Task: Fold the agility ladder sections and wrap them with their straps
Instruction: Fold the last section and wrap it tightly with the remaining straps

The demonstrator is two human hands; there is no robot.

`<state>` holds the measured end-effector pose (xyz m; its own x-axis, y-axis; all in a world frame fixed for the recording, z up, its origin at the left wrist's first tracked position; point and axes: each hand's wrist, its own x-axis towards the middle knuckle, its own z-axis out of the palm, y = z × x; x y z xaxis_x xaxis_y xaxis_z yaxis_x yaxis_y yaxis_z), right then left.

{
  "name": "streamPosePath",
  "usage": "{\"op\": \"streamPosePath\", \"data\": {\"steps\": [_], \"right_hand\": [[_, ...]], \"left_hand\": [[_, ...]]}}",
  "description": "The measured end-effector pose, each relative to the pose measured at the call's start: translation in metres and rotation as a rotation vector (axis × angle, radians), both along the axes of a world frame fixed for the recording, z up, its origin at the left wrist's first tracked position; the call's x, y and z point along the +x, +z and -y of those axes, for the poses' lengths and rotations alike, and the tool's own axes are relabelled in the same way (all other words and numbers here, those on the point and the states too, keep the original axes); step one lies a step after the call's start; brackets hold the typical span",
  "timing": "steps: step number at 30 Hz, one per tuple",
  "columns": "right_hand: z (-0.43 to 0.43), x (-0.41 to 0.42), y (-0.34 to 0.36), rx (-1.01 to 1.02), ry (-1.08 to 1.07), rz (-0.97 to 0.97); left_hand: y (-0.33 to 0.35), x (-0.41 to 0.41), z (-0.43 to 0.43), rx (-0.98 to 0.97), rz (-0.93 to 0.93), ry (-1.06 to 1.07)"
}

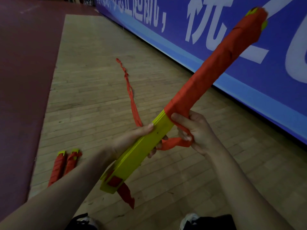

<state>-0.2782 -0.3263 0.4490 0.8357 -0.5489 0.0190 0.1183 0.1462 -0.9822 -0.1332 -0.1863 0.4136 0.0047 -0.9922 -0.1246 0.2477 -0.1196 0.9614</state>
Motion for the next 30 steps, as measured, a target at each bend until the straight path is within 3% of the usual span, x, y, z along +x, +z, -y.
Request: {"op": "streamPosePath", "data": {"steps": [3, 6, 10, 13, 18, 30], "right_hand": [[0.002, 0.005, -0.004, -0.018, -0.123, -0.066], [0.002, 0.013, -0.01, -0.027, -0.262, -0.129], [0.002, 0.021, -0.016, 0.037, -0.39, -0.144], [0.004, 0.024, -0.016, 0.063, -0.433, -0.167], [0.003, 0.025, -0.018, 0.018, -0.392, -0.183], [0.004, 0.012, -0.01, -0.019, -0.075, -0.292]], "left_hand": [[0.006, 0.003, 0.004, 0.076, 0.173, 0.099], [0.005, -0.005, 0.011, 0.181, 0.433, 0.329], [-0.002, -0.017, 0.01, 0.222, 1.09, 0.413], [-0.008, -0.021, 0.008, 0.175, 1.344, 0.437], [-0.015, -0.024, 0.008, 0.175, 1.33, 0.449], [-0.018, 0.008, 0.007, 0.169, 1.137, 0.637]]}}
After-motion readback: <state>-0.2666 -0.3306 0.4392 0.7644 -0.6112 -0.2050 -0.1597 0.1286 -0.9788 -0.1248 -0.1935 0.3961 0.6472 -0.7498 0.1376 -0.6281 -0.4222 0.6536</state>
